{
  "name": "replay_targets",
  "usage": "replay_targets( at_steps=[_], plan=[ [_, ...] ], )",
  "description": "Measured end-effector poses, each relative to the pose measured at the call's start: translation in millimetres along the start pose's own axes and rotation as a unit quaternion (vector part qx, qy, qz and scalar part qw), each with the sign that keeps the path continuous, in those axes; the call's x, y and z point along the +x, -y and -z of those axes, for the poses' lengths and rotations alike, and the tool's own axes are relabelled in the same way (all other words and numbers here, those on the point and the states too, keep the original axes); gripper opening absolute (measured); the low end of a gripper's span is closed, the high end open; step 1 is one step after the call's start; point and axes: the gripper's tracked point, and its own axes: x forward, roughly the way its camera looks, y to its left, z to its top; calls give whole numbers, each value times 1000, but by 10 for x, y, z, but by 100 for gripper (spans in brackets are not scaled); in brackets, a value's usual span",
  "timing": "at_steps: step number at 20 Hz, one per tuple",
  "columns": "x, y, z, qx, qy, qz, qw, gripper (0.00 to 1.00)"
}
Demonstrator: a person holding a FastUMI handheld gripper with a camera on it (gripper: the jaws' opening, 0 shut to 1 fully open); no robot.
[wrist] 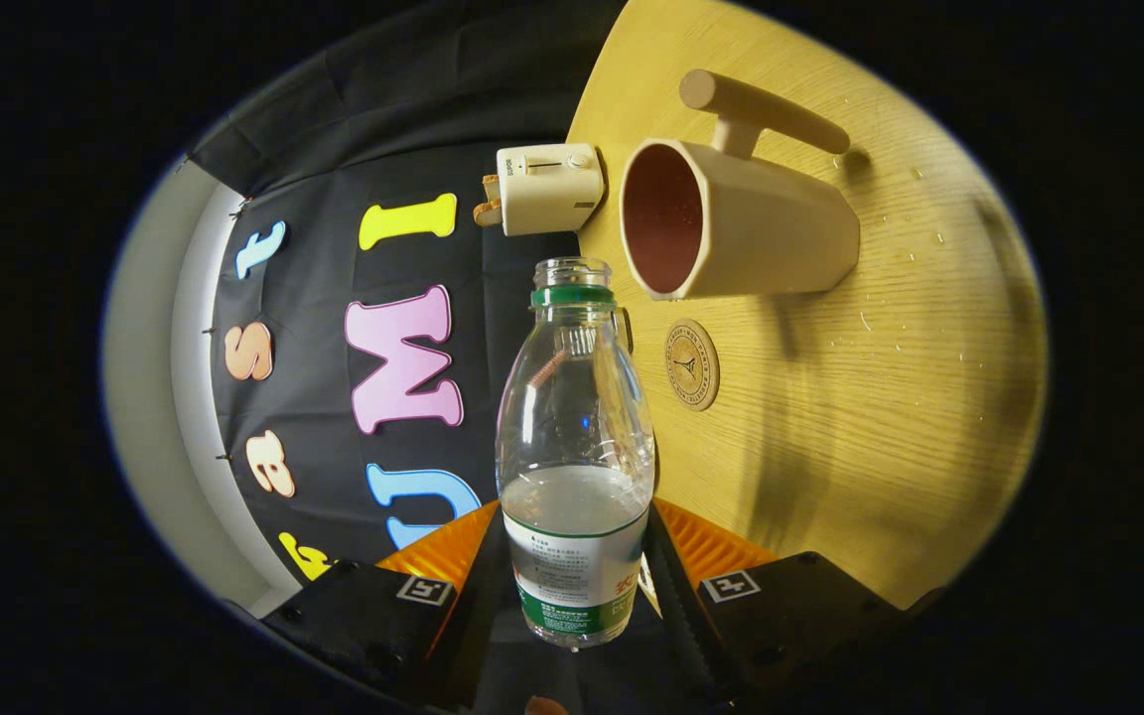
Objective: Take the bottle from table, then pour the juice into the cup, finally place the bottle on the coaster
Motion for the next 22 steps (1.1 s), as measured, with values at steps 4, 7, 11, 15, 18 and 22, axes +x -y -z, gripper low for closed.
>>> replay_targets(
  at_steps=[4, 7, 11, 15, 18, 22],
  plan=[
    [-15, -15, -23, 13, -2, -2, 1000, 76],
    [-11, -32, -48, 21, -2, -3, 1000, 76],
    [-8, -55, -49, 32, -2, -3, 999, 76],
    [-2, -74, -59, 44, 0, -6, 999, 76],
    [-4, -94, -61, 52, 1, -8, 999, 76],
    [-7, -95, -52, 63, 1, -8, 998, 76]
  ],
)
